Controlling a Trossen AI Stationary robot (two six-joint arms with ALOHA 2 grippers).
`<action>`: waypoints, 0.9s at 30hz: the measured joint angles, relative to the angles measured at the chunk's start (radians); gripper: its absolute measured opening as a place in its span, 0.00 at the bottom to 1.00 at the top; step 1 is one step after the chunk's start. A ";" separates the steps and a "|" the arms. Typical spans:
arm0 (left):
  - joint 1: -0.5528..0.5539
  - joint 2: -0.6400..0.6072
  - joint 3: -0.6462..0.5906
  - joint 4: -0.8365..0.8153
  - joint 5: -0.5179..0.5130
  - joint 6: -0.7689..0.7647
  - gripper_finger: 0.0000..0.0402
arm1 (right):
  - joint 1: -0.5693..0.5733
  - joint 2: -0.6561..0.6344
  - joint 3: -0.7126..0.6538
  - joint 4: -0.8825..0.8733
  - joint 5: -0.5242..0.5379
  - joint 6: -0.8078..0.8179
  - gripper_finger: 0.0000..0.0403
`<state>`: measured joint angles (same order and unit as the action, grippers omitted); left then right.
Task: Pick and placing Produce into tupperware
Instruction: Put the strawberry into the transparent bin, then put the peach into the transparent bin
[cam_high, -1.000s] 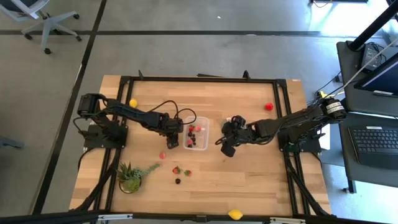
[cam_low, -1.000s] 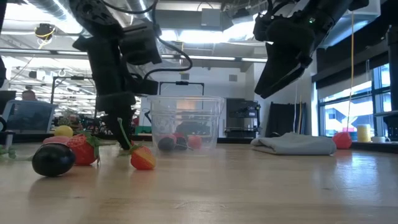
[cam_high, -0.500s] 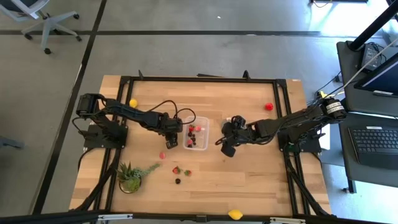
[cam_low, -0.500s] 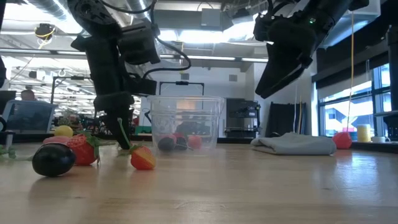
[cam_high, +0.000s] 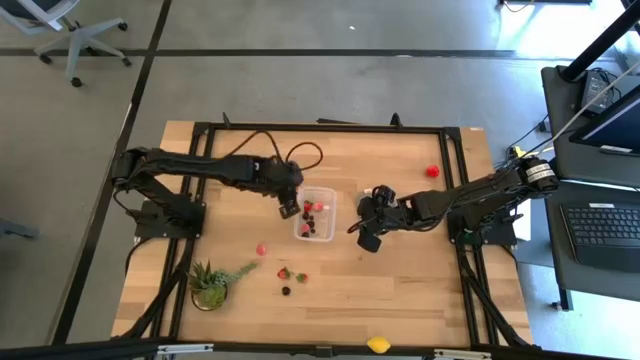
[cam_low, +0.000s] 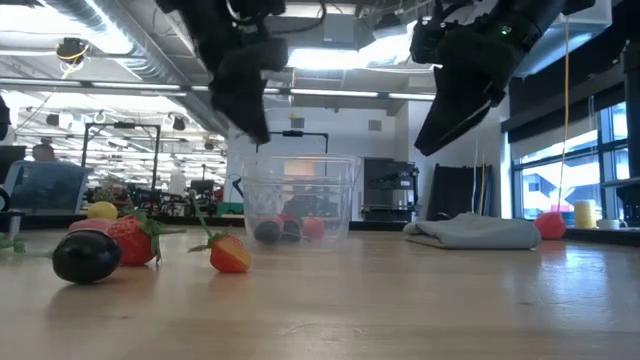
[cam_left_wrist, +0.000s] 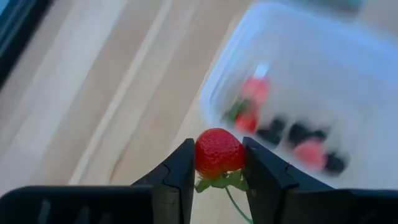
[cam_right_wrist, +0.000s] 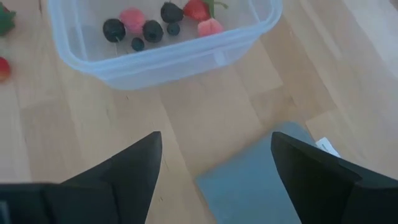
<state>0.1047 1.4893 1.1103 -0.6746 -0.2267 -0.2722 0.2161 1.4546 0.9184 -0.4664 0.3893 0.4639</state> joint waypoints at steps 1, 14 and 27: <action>-0.001 0.000 0.008 0.014 0.011 0.005 0.25 | -0.001 -0.004 0.000 -0.003 0.000 -0.003 0.75; -0.069 0.164 0.015 0.221 0.136 0.013 0.30 | -0.032 -0.012 0.000 -0.010 -0.002 -0.056 0.75; -0.064 0.137 0.014 0.189 0.146 0.017 0.43 | -0.032 -0.012 0.000 -0.018 -0.002 -0.055 0.75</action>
<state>0.0406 1.6265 1.1240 -0.4858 -0.0811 -0.2555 0.1841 1.4425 0.9184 -0.4848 0.3870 0.4088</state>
